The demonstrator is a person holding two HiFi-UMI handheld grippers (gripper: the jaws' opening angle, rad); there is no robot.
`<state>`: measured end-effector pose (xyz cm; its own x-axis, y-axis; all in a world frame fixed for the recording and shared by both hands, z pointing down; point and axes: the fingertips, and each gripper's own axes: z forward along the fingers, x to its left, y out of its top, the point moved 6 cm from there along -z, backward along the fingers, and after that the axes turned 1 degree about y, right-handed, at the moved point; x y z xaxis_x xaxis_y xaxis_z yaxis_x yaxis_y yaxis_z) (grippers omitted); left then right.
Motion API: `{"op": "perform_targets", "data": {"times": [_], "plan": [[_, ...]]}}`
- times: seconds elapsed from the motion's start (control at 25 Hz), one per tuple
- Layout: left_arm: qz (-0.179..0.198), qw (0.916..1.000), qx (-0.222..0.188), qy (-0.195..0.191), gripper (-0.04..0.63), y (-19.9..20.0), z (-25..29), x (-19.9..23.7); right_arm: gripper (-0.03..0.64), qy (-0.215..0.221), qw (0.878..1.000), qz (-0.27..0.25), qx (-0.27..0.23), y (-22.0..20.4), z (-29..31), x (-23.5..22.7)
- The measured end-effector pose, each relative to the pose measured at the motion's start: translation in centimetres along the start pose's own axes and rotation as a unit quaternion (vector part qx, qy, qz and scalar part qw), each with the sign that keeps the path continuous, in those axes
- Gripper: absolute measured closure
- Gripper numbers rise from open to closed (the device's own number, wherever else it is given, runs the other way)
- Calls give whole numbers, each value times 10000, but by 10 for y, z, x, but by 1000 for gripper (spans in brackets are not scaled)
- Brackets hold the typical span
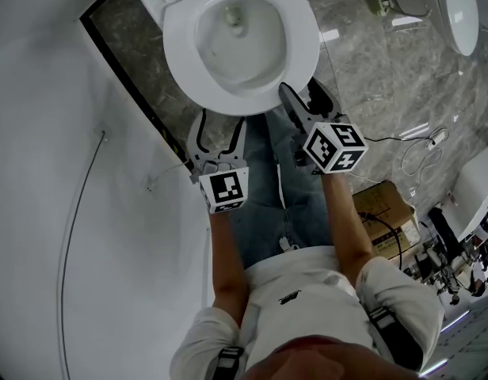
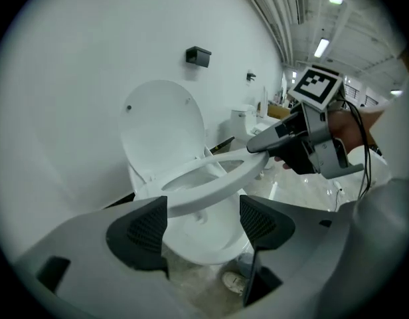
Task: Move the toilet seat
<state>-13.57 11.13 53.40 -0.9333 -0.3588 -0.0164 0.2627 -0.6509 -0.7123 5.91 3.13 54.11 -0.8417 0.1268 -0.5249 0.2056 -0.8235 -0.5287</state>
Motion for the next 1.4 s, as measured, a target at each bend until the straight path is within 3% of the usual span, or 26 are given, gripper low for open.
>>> {"op": "perform_targets", "data": {"times": [0.16,0.44,0.96,1.24,1.4], "plan": [[219,9995,-38,203,265,3,6,2,305,14,10000,54,-54,6,-1,3],[448,9986,-221,150,287,21,4,8,305,95,9993,268,-236,19,-4,8],[450,9974,-544,121,304,65,0,24,305,114,9965,657,-500,53,-25,14],[354,9967,-727,72,308,92,0,38,305,299,9975,-405,-494,70,-40,30],[285,9965,-786,26,308,103,1,46,305,519,9878,-1351,-569,82,-41,46]]}}
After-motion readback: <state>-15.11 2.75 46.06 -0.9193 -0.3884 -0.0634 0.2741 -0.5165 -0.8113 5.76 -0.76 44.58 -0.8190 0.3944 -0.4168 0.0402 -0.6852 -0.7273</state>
